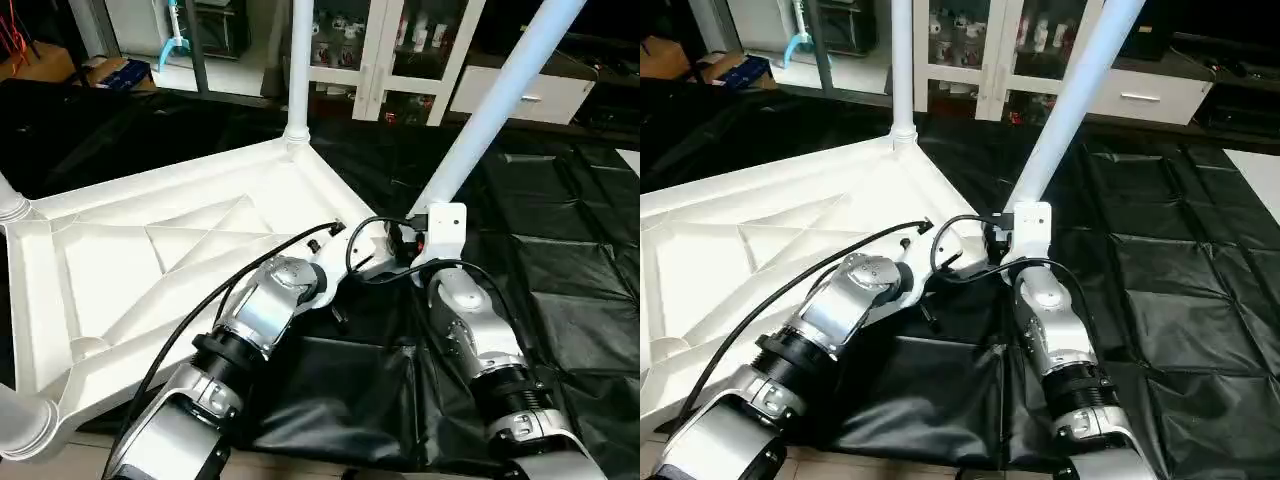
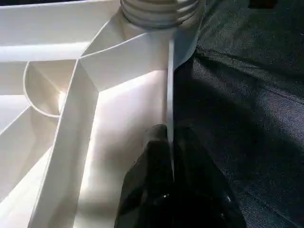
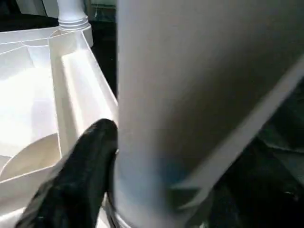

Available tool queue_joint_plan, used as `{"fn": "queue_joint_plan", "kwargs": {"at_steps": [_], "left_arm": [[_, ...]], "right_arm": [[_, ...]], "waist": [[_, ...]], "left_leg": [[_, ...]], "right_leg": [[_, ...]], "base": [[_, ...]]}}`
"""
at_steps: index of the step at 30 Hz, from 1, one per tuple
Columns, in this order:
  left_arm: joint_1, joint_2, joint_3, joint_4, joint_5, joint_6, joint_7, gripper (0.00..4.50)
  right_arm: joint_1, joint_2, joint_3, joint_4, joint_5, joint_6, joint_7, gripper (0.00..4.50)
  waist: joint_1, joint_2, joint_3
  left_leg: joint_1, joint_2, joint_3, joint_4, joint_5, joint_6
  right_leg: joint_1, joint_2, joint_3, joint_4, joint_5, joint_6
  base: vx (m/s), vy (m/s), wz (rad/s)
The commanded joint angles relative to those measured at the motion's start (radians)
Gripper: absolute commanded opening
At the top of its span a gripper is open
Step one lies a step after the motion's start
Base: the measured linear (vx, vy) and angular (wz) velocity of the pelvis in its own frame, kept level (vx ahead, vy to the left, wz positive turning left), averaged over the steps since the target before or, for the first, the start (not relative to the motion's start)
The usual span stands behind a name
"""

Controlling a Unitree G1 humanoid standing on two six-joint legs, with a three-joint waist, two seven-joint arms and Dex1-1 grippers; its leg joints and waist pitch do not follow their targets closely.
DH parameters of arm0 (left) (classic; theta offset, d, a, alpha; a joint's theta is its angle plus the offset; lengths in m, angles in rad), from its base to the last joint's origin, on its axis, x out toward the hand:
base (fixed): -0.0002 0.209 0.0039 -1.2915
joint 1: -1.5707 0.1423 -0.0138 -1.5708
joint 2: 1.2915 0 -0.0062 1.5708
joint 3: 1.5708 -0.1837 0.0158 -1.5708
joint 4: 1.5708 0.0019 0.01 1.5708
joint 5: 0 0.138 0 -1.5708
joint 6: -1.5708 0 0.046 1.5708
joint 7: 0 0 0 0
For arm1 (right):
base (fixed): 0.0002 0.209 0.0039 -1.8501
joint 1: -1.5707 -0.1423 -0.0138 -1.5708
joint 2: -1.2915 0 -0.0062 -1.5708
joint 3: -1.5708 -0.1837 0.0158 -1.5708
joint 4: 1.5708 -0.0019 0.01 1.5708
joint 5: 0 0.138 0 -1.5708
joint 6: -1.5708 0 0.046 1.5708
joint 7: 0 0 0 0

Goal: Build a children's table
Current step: Pick table leg

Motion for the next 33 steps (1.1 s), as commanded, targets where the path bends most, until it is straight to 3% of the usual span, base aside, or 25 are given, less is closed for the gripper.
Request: {"fn": "queue_joint_plan", "kwargs": {"at_steps": [1, 7, 11, 18, 22, 26, 30, 32, 33], "left_arm": [[0.003, 0.045, 0.033, -0.008, 0.015, -0.001, 0.028, 0.00], [-0.002, 0.057, 0.026, 0.002, 0.006, -0.008, 0.025, 0.00], [-0.005, 0.064, 0.025, 0.009, 0.005, -0.014, 0.020, 0.00], [-0.012, 0.067, 0.018, 0.019, 0.000, -0.021, 0.016, 0.00], [-0.012, 0.069, 0.008, 0.016, -0.004, -0.024, 0.012, 0.00], [-0.010, 0.071, 0.004, 0.018, -0.003, -0.028, 0.007, 0.00], [-0.003, 0.075, -0.002, 0.018, -0.005, -0.058, -0.010, 0.00], [0.000, 0.077, -0.003, 0.021, -0.008, -0.078, -0.017, 0.00], [0.007, 0.087, -0.016, 0.026, -0.005, -0.134, -0.031, 0.00]], "right_arm": [[0.031, -0.035, -0.028, -0.001, -0.010, 0.028, 0.009, 3.70], [0.076, -0.051, -0.006, -0.133, 0.050, 0.079, 0.163, 3.70], [0.119, -0.092, 0.014, -0.210, 0.061, 0.111, 0.224, 3.70], [0.139, -0.116, -0.015, -0.253, 0.070, 0.134, 0.244, 3.70], [0.147, -0.112, -0.039, -0.281, 0.084, 0.143, 0.241, 3.70], [0.176, -0.113, -0.029, -0.319, 0.074, 0.191, 0.234, 3.70], [0.230, -0.095, -0.005, -0.368, 0.069, 0.203, 0.231, 3.70], [0.238, -0.091, -0.003, -0.376, 0.069, 0.203, 0.231, 3.70], [0.249, -0.087, -0.002, -0.389, 0.066, 0.202, 0.237, 3.70]], "waist": [[0.015, -0.001, -0.054], [0.019, -0.004, -0.055], [0.028, 0.000, -0.055], [0.043, 0.004, -0.057], [0.052, 0.001, -0.059], [0.055, 0.001, -0.059], [0.063, 0.002, -0.059], [0.065, 0.008, -0.057], [0.066, 0.004, -0.055]], "left_leg": [[-0.004, 0.037, -0.002, -0.053, -0.082, 0.158], [-0.009, 0.037, -0.002, -0.050, -0.099, 0.163], [-0.004, 0.041, 0.000, -0.047, -0.099, 0.142], [-0.001, 0.040, 0.003, -0.042, -0.088, 0.141], [0.000, 0.039, 0.003, -0.038, -0.038, 0.160], [0.000, 0.039, 0.003, -0.037, -0.023, 0.173], [0.000, 0.040, 0.004, -0.038, -0.045, 0.155], [0.000, 0.040, 0.002, -0.039, -0.059, 0.147], [0.000, 0.038, 0.004, -0.040, -0.095, 0.134]], "right_leg": [[0.062, -0.032, 0.025, -0.033, -0.058, -0.274], [0.064, -0.031, 0.026, -0.031, -0.074, -0.268], [0.059, -0.028, 0.027, -0.029, -0.070, -0.273], [0.058, -0.026, 0.029, -0.025, -0.049, -0.287], [0.060, -0.025, 0.030, -0.017, 0.008, -0.299], [0.061, -0.025, 0.030, -0.016, 0.011, -0.302], [0.060, -0.025, 0.031, -0.019, -0.022, -0.293], [0.059, -0.024, 0.031, -0.020, -0.036, -0.292], [0.058, -0.021, 0.030, -0.026, -0.071, -0.283]], "base": [[0.000, 0.000, 0.00], [0.000, 0.000, 0.00], [0.000, 0.000, 0.00], [0.000, 0.000, 0.00], [0.000, 0.000, 0.00], [0.000, 0.000, 0.00], [0.000, 0.000, 0.00], [0.000, 0.000, 0.00], [0.000, 0.000, 0.00]]}}
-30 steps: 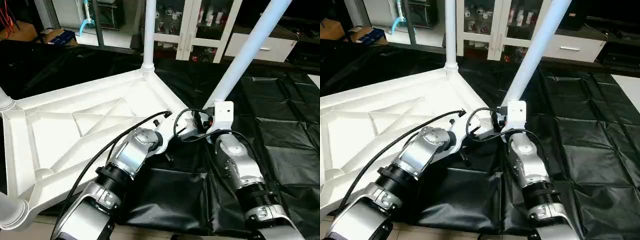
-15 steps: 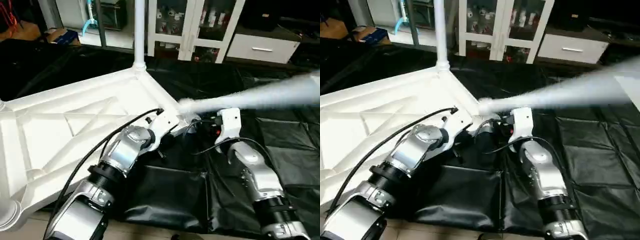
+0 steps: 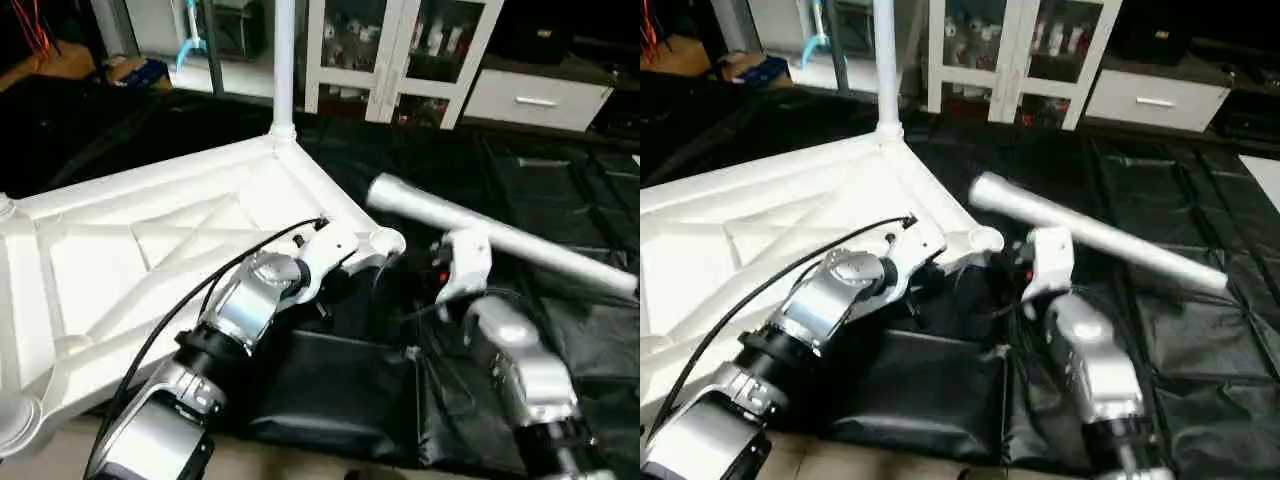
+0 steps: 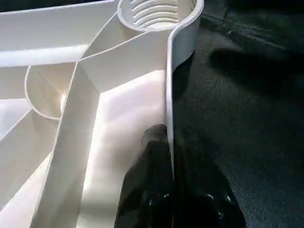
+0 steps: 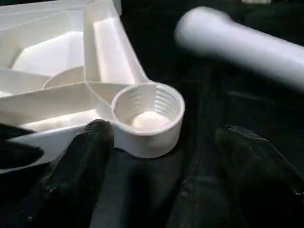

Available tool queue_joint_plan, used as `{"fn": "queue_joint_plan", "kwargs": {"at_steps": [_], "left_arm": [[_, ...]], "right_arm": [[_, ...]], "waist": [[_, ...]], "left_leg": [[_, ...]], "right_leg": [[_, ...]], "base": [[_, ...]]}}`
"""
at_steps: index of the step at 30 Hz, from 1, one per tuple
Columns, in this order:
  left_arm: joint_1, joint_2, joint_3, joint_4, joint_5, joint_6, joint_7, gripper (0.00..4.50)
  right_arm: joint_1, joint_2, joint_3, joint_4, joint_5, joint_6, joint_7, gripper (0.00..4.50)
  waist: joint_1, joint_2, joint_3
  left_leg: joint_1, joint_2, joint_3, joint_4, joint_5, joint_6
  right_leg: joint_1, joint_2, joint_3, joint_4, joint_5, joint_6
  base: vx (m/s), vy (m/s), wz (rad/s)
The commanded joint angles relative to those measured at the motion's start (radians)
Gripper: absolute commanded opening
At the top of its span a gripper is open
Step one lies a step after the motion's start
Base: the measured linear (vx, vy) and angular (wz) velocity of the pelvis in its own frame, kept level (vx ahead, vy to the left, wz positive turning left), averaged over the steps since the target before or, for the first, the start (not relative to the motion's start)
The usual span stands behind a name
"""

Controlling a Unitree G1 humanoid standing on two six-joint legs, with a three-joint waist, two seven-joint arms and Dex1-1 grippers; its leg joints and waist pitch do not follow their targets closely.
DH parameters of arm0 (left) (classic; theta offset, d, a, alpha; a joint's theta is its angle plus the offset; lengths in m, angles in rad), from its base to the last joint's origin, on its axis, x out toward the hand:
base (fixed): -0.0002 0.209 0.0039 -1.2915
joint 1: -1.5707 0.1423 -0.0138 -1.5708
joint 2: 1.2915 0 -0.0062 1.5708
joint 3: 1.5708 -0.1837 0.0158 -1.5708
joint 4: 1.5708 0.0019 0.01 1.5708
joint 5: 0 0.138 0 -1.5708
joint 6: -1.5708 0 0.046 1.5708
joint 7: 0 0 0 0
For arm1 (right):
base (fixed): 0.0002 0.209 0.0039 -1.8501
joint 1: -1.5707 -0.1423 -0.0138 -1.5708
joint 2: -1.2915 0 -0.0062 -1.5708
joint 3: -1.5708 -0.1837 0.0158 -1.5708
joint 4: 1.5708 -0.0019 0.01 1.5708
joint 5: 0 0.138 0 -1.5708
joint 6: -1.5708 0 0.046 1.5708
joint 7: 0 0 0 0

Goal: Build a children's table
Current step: Pick table leg

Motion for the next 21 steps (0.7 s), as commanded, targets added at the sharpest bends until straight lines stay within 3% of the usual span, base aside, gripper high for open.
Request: {"fn": "queue_joint_plan", "kwargs": {"at_steps": [1, 2, 3, 4, 5, 6, 7, 8, 9, 10, 12, 13, 14, 15, 16, 18, 19, 21], "left_arm": [[0.022, 0.032, -0.037, 0.004, 0.011, -0.126, -0.048, 0.00], [0.035, 0.049, -0.060, -0.002, 0.012, -0.197, -0.085, 0.00], [0.036, 0.050, -0.063, -0.002, 0.012, -0.205, -0.089, 0.00], [0.066, 0.089, -0.108, -0.021, 0.001, -0.356, -0.186, 0.00], [0.070, 0.095, -0.114, -0.023, 0.000, -0.372, -0.199, 0.00], [0.078, 0.127, -0.145, -0.017, 0.021, -0.446, -0.221, 0.00], [0.080, 0.136, -0.154, -0.015, 0.028, -0.464, -0.225, 0.00], [0.082, 0.149, -0.163, -0.005, 0.031, -0.493, -0.243, 0.00], [0.081, 0.155, -0.165, 0.001, 0.032, -0.518, -0.249, 0.00], [0.081, 0.158, -0.167, 0.005, 0.032, -0.536, -0.253, 0.00], [0.081, 0.162, -0.167, 0.012, 0.030, -0.565, -0.261, 0.00], [0.076, 0.163, -0.167, 0.025, 0.024, -0.618, -0.273, 0.00], [0.074, 0.162, -0.165, 0.033, 0.021, -0.638, -0.274, 0.00], [0.069, 0.158, -0.161, 0.052, 0.013, -0.683, -0.278, 0.00], [0.066, 0.155, -0.160, 0.063, 0.009, -0.704, -0.281, 0.00], [0.062, 0.151, -0.158, 0.076, 0.004, -0.730, -0.283, 0.00], [0.055, 0.146, -0.155, 0.094, 0.000, -0.768, -0.281, 0.00], [0.055, 0.146, -0.155, 0.094, 0.000, -0.768, -0.281, 0.00]], "right_arm": [[0.013, 0.000, -0.003, -0.050, 0.005, 0.012, 0.003, 3.70], [0.015, 0.001, -0.008, -0.057, 0.005, 0.012, -0.001, 3.70], [0.015, 0.002, -0.009, -0.057, 0.005, 0.012, -0.001, 3.70], [0.018, 0.004, -0.026, -0.071, 0.007, 0.009, -0.014, 3.70], [0.019, 0.005, -0.029, -0.073, 0.007, 0.009, -0.016, 3.70], [0.019, 0.007, -0.046, -0.080, 0.008, 0.005, -0.032, 3.70], [0.019, 0.008, -0.051, -0.082, 0.008, 0.003, -0.037, 3.70], [0.020, 0.008, -0.059, -0.082, 0.007, 0.001, -0.044, 3.70], [0.019, 0.008, -0.064, -0.080, 0.006, -0.002, -0.049, 3.70], [0.019, 0.007, -0.067, -0.078, 0.005, -0.004, -0.052, 3.70], [0.019, 0.006, -0.072, -0.076, 0.003, -0.006, -0.057, 3.70], [0.018, 0.007, -0.085, -0.071, 0.005, -0.011, -0.068, 3.70], [0.019, 0.007, -0.088, -0.070, 0.006, -0.013, -0.071, 3.70], [0.021, 0.010, -0.094, -0.072, 0.006, -0.016, -0.077, 3.70], [0.023, 0.011, -0.096, -0.074, 0.006, -0.017, -0.080, 3.70], [0.026, 0.012, -0.099, -0.077, 0.006, -0.018, -0.083, 3.70], [0.029, 0.015, -0.100, -0.082, 0.004, -0.017, -0.084, 3.70], [0.029, 0.015, -0.100, -0.082, 0.004, -0.017, -0.084, 3.70]], "waist": [[0.015, 0.001, -0.058], [0.017, 0.000, -0.057], [0.021, 0.004, -0.053], [0.025, 0.007, -0.051], [0.027, 0.007, -0.051], [0.034, 0.016, -0.049], [0.044, 0.020, -0.052], [0.053, 0.029, -0.051], [0.057, 0.034, -0.051], [0.062, 0.031, -0.053], [0.068, 0.030, -0.052], [0.073, 0.042, -0.052], [0.071, 0.036, -0.053], [0.073, 0.049, -0.053], [0.072, 0.038, -0.056], [0.078, 0.042, -0.057], [0.084, 0.057, -0.057], [0.085, 0.050, -0.058]], "left_leg": [[0.000, 0.025, 0.000, -0.061, -0.122, 0.123], [0.000, 0.026, 0.001, -0.062, -0.136, 0.117], [0.001, 0.026, 0.001, -0.066, -0.166, 0.103], [0.003, 0.026, 0.000, -0.067, -0.196, 0.086], [0.003, 0.026, 0.000, -0.068, -0.207, 0.079], [0.007, 0.028, 0.000, -0.071, -0.222, 0.059], [0.021, 0.029, 0.005, -0.068, -0.225, 0.044], [0.026, 0.030, 0.008, -0.069, -0.215, 0.036], [0.024, 0.031, 0.008, -0.070, -0.212, 0.033], [0.017, 0.032, 0.010, -0.072, -0.206, 0.027], [0.022, 0.031, 0.014, -0.072, -0.206, 0.019], [0.018, 0.029, 0.013, -0.074, -0.209, 0.013], [0.017, 0.028, 0.015, -0.074, -0.212, 0.011], [0.021, 0.027, 0.016, -0.074, -0.225, 0.004], [0.019, 0.025, 0.018, -0.071, -0.230, 0.007], [0.015, 0.025, 0.020, -0.069, -0.205, 0.022], [0.016, 0.025, 0.019, -0.068, -0.191, 0.023], [0.016, 0.026, 0.021, -0.068, -0.186, 0.022]], "right_leg": [[0.068, -0.031, 0.029, -0.048, -0.107, -0.272], [0.067, -0.030, 0.030, -0.050, -0.125, -0.266], [0.064, -0.029, 0.030, -0.055, -0.170, -0.250], [0.061, -0.030, 0.031, -0.061, -0.220, -0.234], [0.060, -0.032, 0.032, -0.063, -0.243, -0.224], [0.055, -0.030, 0.033, -0.065, -0.264, -0.213], [0.047, -0.028, 0.036, -0.063, -0.247, -0.213], [0.043, -0.024, 0.039, -0.056, -0.204, -0.227], [0.044, -0.024, 0.039, -0.054, -0.188, -0.229], [0.051, -0.023, 0.040, -0.049, -0.168, -0.227], [0.046, -0.018, 0.043, -0.047, -0.150, -0.229], [0.051, -0.019, 0.045, -0.046, -0.157, -0.224], [0.051, -0.018, 0.046, -0.049, -0.160, -0.218], [0.049, -0.016, 0.047, -0.051, -0.161, -0.213], [0.052, -0.015, 0.049, -0.049, -0.163, -0.210], [0.055, -0.020, 0.052, -0.046, -0.160, -0.210], [0.053, -0.021, 0.051, -0.047, -0.161, -0.207], [0.054, -0.019, 0.051, -0.046, -0.153, -0.206]], "base": [[0.000, 0.000, 0.00], [0.000, 0.000, 0.00], [0.000, 0.000, 0.00], [0.000, 0.000, 0.00], [0.000, 0.000, 0.00], [0.000, 0.000, 0.00], [0.000, 0.000, 0.00], [0.000, 0.000, 0.00], [0.000, 0.000, 0.00], [0.000, 0.000, 0.00], [0.000, 0.000, 0.00], [0.000, 0.000, 0.00], [0.000, 0.000, 0.00], [0.000, 0.000, 0.00], [0.000, 0.000, 0.00], [0.000, 0.000, 0.00], [0.000, 0.000, 0.00], [0.000, 0.000, 0.00]]}}
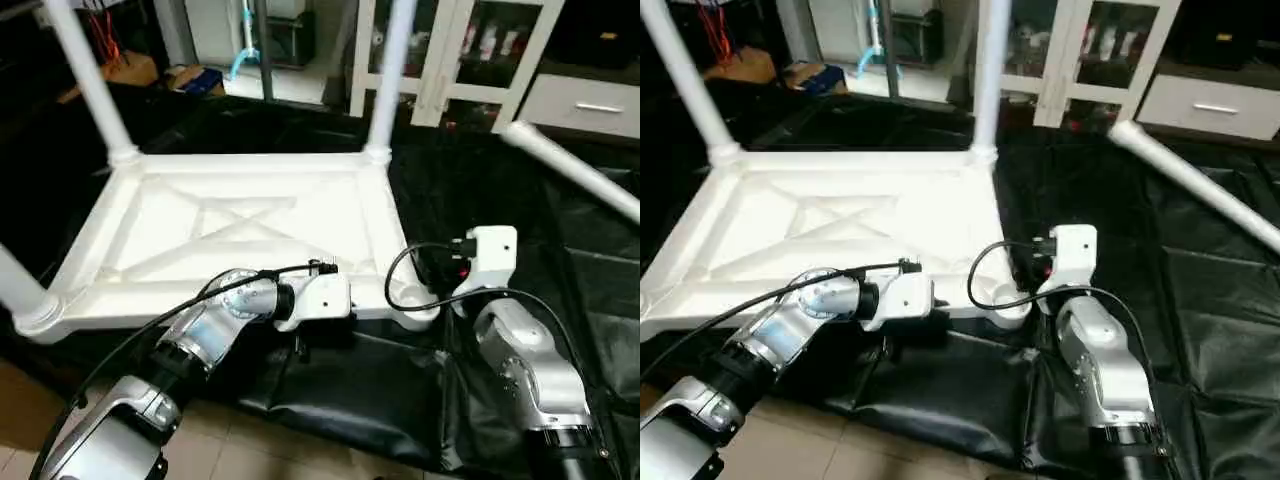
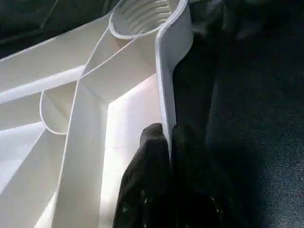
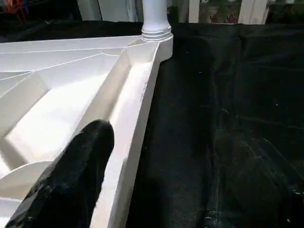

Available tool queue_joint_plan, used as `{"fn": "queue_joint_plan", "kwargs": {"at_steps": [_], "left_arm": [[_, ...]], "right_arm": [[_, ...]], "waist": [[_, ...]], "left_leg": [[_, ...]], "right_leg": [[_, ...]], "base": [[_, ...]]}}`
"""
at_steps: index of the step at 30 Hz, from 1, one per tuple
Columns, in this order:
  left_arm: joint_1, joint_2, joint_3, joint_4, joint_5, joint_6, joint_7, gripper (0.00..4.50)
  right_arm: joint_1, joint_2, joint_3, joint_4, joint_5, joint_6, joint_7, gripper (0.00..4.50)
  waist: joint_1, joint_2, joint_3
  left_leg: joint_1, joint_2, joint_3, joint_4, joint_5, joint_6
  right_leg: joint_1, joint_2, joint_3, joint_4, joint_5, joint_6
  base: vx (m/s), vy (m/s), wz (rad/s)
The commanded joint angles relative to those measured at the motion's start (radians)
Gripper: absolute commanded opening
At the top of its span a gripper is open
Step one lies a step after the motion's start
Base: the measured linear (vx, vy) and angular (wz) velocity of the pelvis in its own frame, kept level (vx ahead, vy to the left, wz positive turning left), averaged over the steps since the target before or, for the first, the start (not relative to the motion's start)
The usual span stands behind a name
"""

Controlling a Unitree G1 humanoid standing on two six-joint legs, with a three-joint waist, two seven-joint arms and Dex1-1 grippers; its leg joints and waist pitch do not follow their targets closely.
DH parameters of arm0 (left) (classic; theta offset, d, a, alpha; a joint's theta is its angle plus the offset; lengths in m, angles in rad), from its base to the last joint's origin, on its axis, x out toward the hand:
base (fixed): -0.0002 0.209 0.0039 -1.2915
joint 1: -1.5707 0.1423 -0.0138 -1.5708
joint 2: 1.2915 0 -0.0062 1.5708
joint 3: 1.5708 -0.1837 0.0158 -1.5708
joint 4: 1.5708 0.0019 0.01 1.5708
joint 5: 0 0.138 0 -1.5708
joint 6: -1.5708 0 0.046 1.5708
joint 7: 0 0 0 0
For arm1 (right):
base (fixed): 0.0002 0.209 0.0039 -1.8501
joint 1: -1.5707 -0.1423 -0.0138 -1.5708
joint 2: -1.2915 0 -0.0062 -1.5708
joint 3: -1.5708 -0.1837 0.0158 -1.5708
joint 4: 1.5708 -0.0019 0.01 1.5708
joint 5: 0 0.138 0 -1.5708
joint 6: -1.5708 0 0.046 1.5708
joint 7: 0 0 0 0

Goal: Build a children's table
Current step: Pick table leg

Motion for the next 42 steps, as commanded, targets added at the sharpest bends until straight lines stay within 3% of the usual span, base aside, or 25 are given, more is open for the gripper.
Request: {"fn": "queue_joint_plan", "kwargs": {"at_steps": [1, 5, 6, 21, 24, 25, 29, 31, 33, 37, 38, 39, 42], "left_arm": [[-0.024, -0.017, -0.018, 0.014, 0.001, -0.087, -0.001, 0.00], [-0.068, -0.034, -0.002, 0.089, 0.006, -0.158, 0.033, 0.00], [-0.073, -0.036, 0.004, 0.102, 0.004, -0.173, 0.040, 0.00], [-0.117, -0.068, 0.035, 0.193, -0.043, -0.363, -0.003, 0.00], [-0.132, -0.077, 0.035, 0.217, -0.063, -0.437, -0.033, 0.00], [-0.135, -0.080, 0.037, 0.220, -0.071, -0.450, -0.042, 0.00], [-0.149, -0.092, 0.050, 0.224, -0.079, -0.482, -0.022, 0.00], [-0.185, -0.088, 0.056, 0.266, -0.026, -0.477, 0.050, 0.00], [-0.193, -0.088, 0.059, 0.280, -0.016, -0.483, 0.065, 0.51], [-0.260, -0.059, 0.064, 0.375, 0.064, -0.478, 0.176, 0.71], [-0.275, -0.046, 0.071, 0.401, 0.063, -0.475, 0.166, 1.03], [-0.276, -0.044, 0.073, 0.404, 0.062, -0.475, 0.164, 1.07], [-0.291, -0.012, 0.095, 0.426, 0.041, -0.469, 0.145, 1.09]], "right_arm": [[0.003, 0.005, -0.009, -0.020, 0.002, -0.007, -0.008, 3.70], [-0.003, 0.009, -0.020, -0.018, -0.002, -0.009, -0.020, 3.70], [0.000, 0.010, -0.020, -0.020, -0.002, -0.009, -0.022, 3.70], [0.000, 0.008, -0.019, -0.030, -0.013, 0.000, -0.023, 3.70], [0.001, 0.011, -0.019, -0.031, -0.015, -0.001, -0.026, 3.70], [0.001, 0.012, -0.019, -0.031, -0.016, -0.001, -0.026, 3.70], [0.003, 0.014, -0.021, -0.036, -0.018, 0.000, -0.029, 3.70], [0.005, 0.014, -0.023, -0.041, -0.017, 0.002, -0.031, 3.70], [0.003, 0.013, -0.024, -0.040, -0.017, 0.002, -0.031, 3.78], [0.004, 0.015, -0.023, -0.045, -0.020, 0.003, -0.035, 3.78], [0.002, 0.016, -0.022, -0.046, -0.022, 0.004, -0.036, 3.78], [0.002, 0.017, -0.021, -0.046, -0.022, 0.004, -0.036, 3.78], [0.007, 0.017, -0.020, -0.052, -0.024, 0.005, -0.037, 3.78]], "waist": [[-0.003, -0.005, -0.061], [0.001, -0.002, -0.061], [0.000, -0.008, -0.061], [0.003, -0.004, -0.065], [0.008, 0.005, -0.066], [0.008, 0.002, -0.066], [0.015, 0.006, -0.069], [0.019, 0.008, -0.070], [0.018, 0.006, -0.071], [0.010, 0.009, -0.074], [0.010, 0.013, -0.071], [0.007, 0.007, -0.069], [-0.003, 0.004, -0.065]], "left_leg": [[0.011, 0.013, -0.003, -0.067, -0.179, 0.050], [0.013, 0.013, -0.001, -0.066, -0.180, 0.052], [0.013, 0.014, -0.001, -0.067, -0.183, 0.051], [0.011, 0.012, -0.001, -0.061, -0.146, 0.081], [0.013, 0.014, -0.001, -0.061, -0.140, 0.080], [0.012, 0.013, -0.001, -0.061, -0.134, 0.082], [0.012, 0.014, 0.000, -0.059, -0.115, 0.091], [0.013, 0.013, 0.001, -0.056, -0.102, 0.097], [0.010, 0.012, 0.000, -0.056, -0.094, 0.099], [0.010, 0.012, -0.002, -0.053, -0.092, 0.106], [0.010, 0.012, -0.003, -0.054, -0.096, 0.103], [0.010, 0.010, -0.001, -0.055, -0.117, 0.097], [0.008, 0.008, -0.002, -0.058, -0.153, 0.083]], "right_leg": [[0.050, -0.025, 0.026, -0.053, -0.139, -0.210], [0.049, -0.026, 0.026, -0.054, -0.158, -0.207], [0.049, -0.025, 0.026, -0.056, -0.167, -0.203], [0.053, -0.027, 0.025, -0.051, -0.137, -0.214], [0.052, -0.028, 0.025, -0.049, -0.133, -0.215], [0.053, -0.027, 0.025, -0.049, -0.123, -0.216], [0.055, -0.029, 0.025, -0.043, -0.092, -0.224], [0.054, -0.027, 0.025, -0.041, -0.075, -0.227], [0.057, -0.027, 0.024, -0.040, -0.065, -0.226], [0.059, -0.027, 0.022, -0.038, -0.041, -0.227], [0.059, -0.027, 0.021, -0.039, -0.047, -0.229], [0.058, -0.025, 0.020, -0.042, -0.073, -0.229], [0.060, -0.026, 0.020, -0.049, -0.148, -0.221]], "base": [[0.000, 0.000, 0.00], [0.000, 0.000, 0.00], [0.000, 0.000, 0.00], [0.000, 0.000, 0.00], [0.000, 0.000, 0.00], [0.000, 0.000, 0.00], [0.000, 0.000, 0.00], [0.000, 0.000, 0.00], [0.000, 0.000, 0.00], [0.000, 0.000, 0.00], [0.000, 0.000, 0.00], [0.000, 0.000, 0.00], [0.000, 0.000, 0.00]]}}
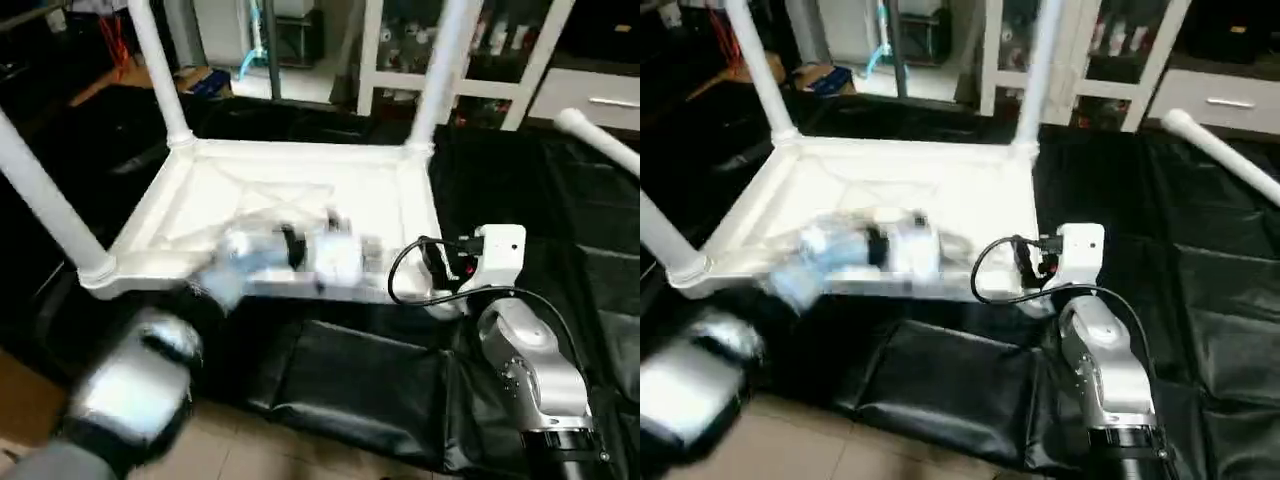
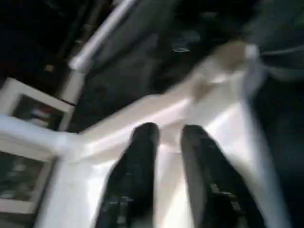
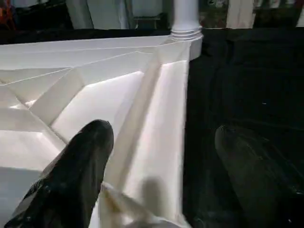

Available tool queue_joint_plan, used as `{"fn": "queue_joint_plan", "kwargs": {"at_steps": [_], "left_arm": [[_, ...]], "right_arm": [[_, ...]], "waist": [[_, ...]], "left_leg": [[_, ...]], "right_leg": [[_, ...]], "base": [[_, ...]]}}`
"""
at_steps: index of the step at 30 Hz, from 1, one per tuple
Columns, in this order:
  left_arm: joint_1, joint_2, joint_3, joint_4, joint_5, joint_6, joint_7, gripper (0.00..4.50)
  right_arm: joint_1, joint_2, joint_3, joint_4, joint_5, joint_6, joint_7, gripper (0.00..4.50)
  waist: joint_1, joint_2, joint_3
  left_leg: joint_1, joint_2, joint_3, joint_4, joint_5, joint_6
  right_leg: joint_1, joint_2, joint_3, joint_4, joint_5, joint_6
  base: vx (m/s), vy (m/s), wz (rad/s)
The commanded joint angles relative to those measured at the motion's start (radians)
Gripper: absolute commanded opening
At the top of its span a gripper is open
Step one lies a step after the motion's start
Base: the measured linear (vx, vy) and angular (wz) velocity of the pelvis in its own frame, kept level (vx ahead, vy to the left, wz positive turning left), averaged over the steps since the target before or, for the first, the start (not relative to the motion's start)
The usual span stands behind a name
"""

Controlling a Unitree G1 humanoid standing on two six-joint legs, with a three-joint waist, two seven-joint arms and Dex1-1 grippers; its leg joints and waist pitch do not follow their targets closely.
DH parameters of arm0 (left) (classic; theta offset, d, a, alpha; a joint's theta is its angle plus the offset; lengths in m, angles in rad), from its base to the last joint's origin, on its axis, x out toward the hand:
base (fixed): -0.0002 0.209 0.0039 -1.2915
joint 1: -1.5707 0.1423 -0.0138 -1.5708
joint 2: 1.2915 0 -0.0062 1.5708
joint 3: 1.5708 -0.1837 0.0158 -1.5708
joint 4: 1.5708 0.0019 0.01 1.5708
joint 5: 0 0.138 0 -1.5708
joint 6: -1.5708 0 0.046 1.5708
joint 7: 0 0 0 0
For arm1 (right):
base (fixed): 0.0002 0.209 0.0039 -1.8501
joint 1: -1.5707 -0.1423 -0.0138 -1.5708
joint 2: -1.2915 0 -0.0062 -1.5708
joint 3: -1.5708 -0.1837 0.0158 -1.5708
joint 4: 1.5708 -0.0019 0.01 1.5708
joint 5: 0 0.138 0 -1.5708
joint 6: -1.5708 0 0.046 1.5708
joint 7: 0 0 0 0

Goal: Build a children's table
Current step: Pick table leg

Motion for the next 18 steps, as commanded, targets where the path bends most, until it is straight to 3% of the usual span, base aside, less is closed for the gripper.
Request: {"fn": "queue_joint_plan", "kwargs": {"at_steps": [1, 3, 6, 7, 8, 9, 10, 11, 12, 13, 15, 16, 17, 18], "left_arm": [[0.013, 0.024, 0.011, 0.046, -0.018, 0.000, -0.031, 1.24], [0.013, 0.046, 0.018, 0.051, -0.023, -0.028, -0.026, 1.40], [0.023, 0.049, 0.059, 0.028, -0.099, -0.014, -0.090, 1.51], [0.032, 0.013, 0.172, -0.023, -0.245, 0.112, -0.086, 1.64], [0.037, -0.013, 0.243, -0.052, -0.309, 0.209, -0.021, 1.79], [0.037, -0.013, 0.243, -0.052, -0.309, 0.209, -0.021, 1.79], [0.047, -0.036, 0.305, -0.083, -0.365, 0.293, 0.044, 1.84], [0.049, -0.041, 0.315, -0.088, -0.374, 0.310, 0.056, 1.95], [0.091, -0.086, 0.411, -0.151, -0.460, 0.514, 0.207, 1.95], [0.113, -0.099, 0.435, -0.177, -0.483, 0.589, 0.256, 1.95], [0.225, -0.117, 0.441, -0.285, -0.453, 0.610, 0.393, 1.95], [0.260, -0.123, 0.442, -0.320, -0.451, 0.596, 0.429, 1.95], [0.285, -0.130, 0.451, -0.351, -0.457, 0.619, 0.465, 1.95], [0.298, -0.133, 0.455, -0.368, -0.461, 0.631, 0.476, 1.95]], "right_arm": [[0.007, 0.004, -0.006, -0.028, -0.003, 0.006, -0.004, 3.78], [0.013, 0.005, -0.005, -0.033, -0.003, 0.007, -0.004, 3.78], [0.020, 0.007, -0.002, -0.041, -0.004, 0.007, -0.002, 3.78], [0.030, 0.008, -0.006, -0.068, 0.002, 0.008, -0.001, 3.78], [0.039, 0.003, -0.005, -0.093, -0.002, 0.023, -0.007, 3.78], [0.039, 0.003, -0.005, -0.093, -0.002, 0.023, -0.007, 3.78], [0.050, -0.002, -0.005, -0.122, -0.007, 0.047, -0.019, 3.78], [0.051, -0.002, -0.006, -0.129, -0.006, 0.053, -0.020, 3.78], [0.072, -0.014, -0.002, -0.225, -0.003, 0.122, -0.035, 3.78], [0.081, -0.020, 0.003, -0.266, -0.003, 0.147, -0.038, 3.78], [0.096, -0.057, 0.051, -0.336, -0.081, 0.149, -0.042, 3.78], [0.102, -0.063, 0.062, -0.352, -0.096, 0.157, -0.045, 3.78], [0.112, -0.065, 0.070, -0.367, -0.114, 0.148, -0.051, 3.78], [0.117, -0.063, 0.073, -0.373, -0.115, 0.147, -0.051, 3.78]], "waist": [[-0.003, -0.015, -0.067], [-0.005, -0.013, -0.069], [-0.001, -0.008, -0.071], [0.002, 0.005, -0.071], [0.009, 0.007, -0.071], [0.010, 0.003, -0.071], [0.011, 0.006, -0.071], [0.014, 0.004, -0.070], [0.010, 0.010, -0.068], [0.012, 0.002, -0.064], [0.010, 0.001, -0.063], [-0.001, 0.000, -0.059], [-0.006, -0.022, -0.060], [-0.002, 0.000, -0.063]], "left_leg": [[0.009, 0.004, -0.005, -0.060, -0.152, 0.080], [0.009, 0.005, -0.006, -0.060, -0.142, 0.086], [0.013, 0.007, -0.004, -0.059, -0.124, 0.092], [0.016, 0.008, -0.005, -0.059, -0.127, 0.087], [0.021, 0.012, -0.001, -0.058, -0.128, 0.079], [0.022, 0.012, -0.001, -0.058, -0.132, 0.082], [0.018, 0.012, -0.002, -0.059, -0.137, 0.080], [0.019, 0.010, -0.002, -0.057, -0.141, 0.082], [0.018, 0.013, -0.001, -0.058, -0.154, 0.070], [0.017, 0.010, -0.001, -0.058, -0.169, 0.076], [0.013, 0.008, -0.002, -0.059, -0.179, 0.075], [0.001, 0.003, -0.005, -0.061, -0.174, 0.079], [0.003, 0.004, -0.001, -0.059, -0.190, 0.079], [0.013, 0.004, -0.003, -0.058, -0.206, 0.069]], "right_leg": [[0.059, -0.026, 0.021, -0.051, -0.152, -0.222], [0.058, -0.025, 0.021, -0.049, -0.129, -0.226], [0.056, -0.024, 0.020, -0.043, -0.076, -0.254], [0.056, -0.025, 0.020, -0.040, -0.062, -0.264], [0.053, -0.026, 0.019, -0.033, -0.031, -0.289], [0.052, -0.024, 0.019, -0.035, -0.026, -0.293], [0.057, -0.023, 0.018, -0.033, -0.025, -0.293], [0.055, -0.022, 0.017, -0.035, -0.030, -0.293], [0.062, -0.022, 0.017, -0.030, -0.033, -0.291], [0.058, -0.021, 0.017, -0.040, -0.072, -0.281], [0.061, -0.020, 0.015, -0.047, -0.126, -0.258], [0.065, -0.018, 0.014, -0.059, -0.195, -0.206], [0.059, -0.017, 0.015, -0.066, -0.239, -0.191], [0.051, -0.021, 0.016, -0.071, -0.309, -0.170]], "base": [[0.000, 0.000, 0.00], [0.000, 0.000, 0.00], [0.000, 0.000, 0.00], [0.000, 0.000, 0.00], [0.000, 0.000, 0.00], [0.000, 0.000, 0.00], [0.000, 0.000, 0.00], [0.000, 0.000, 0.00], [0.000, 0.000, 0.00], [0.000, 0.000, 0.00], [0.000, 0.000, 0.00], [0.000, 0.000, 0.00], [0.000, 0.000, 0.00], [0.000, 0.000, 0.00]]}}
